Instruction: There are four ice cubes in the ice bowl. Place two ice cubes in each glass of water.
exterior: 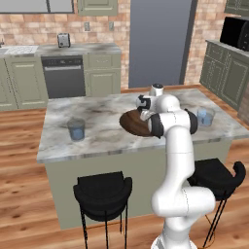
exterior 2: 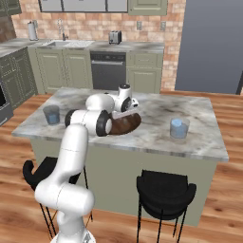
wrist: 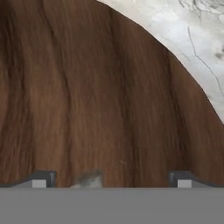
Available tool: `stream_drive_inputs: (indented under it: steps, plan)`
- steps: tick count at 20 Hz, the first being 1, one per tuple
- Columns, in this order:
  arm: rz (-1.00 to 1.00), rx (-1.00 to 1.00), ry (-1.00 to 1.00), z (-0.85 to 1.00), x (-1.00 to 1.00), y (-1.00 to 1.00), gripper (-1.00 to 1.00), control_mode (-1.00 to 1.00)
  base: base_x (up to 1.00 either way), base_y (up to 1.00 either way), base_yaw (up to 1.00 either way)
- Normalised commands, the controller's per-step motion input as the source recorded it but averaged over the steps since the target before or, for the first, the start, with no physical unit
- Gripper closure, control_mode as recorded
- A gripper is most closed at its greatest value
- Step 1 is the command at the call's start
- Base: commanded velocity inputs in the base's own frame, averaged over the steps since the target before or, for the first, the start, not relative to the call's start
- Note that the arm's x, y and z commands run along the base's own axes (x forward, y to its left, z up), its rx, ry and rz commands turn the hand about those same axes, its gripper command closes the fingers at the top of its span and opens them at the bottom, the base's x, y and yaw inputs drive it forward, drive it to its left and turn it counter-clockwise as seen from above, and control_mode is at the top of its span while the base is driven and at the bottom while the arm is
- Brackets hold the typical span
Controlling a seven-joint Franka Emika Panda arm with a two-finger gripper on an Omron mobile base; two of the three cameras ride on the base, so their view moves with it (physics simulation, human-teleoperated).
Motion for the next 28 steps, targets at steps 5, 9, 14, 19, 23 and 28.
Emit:
stream_drive_inputs:
  steps: [5,9,14,19,23,28]
  plan:
    - [0.00,0.00,0.00,0.00,0.03,0.00,-1.00,-1.00,0.00,0.00,0.00]
    - [0.00,-0.01,0.00,-0.23,0.00,0.24,-1.00,-1.00,0.00,0.00,0.00]
    - [0.00,-0.03,0.00,-0.15,0.00,0.32,-1.00,-1.00,0.00,0.00,0.00]
    - [0.00,-0.01,0.00,-0.16,-0.22,0.02,-1.00,-1.00,0.00,0.00,0.00]
    - [0.00,0.00,0.00,-0.24,-0.49,-0.02,-1.00,-1.00,0.00,0.00,0.00]
    - [0.00,0.00,0.00,0.00,-0.04,0.00,-1.00,-1.00,0.00,0.00,0.00]
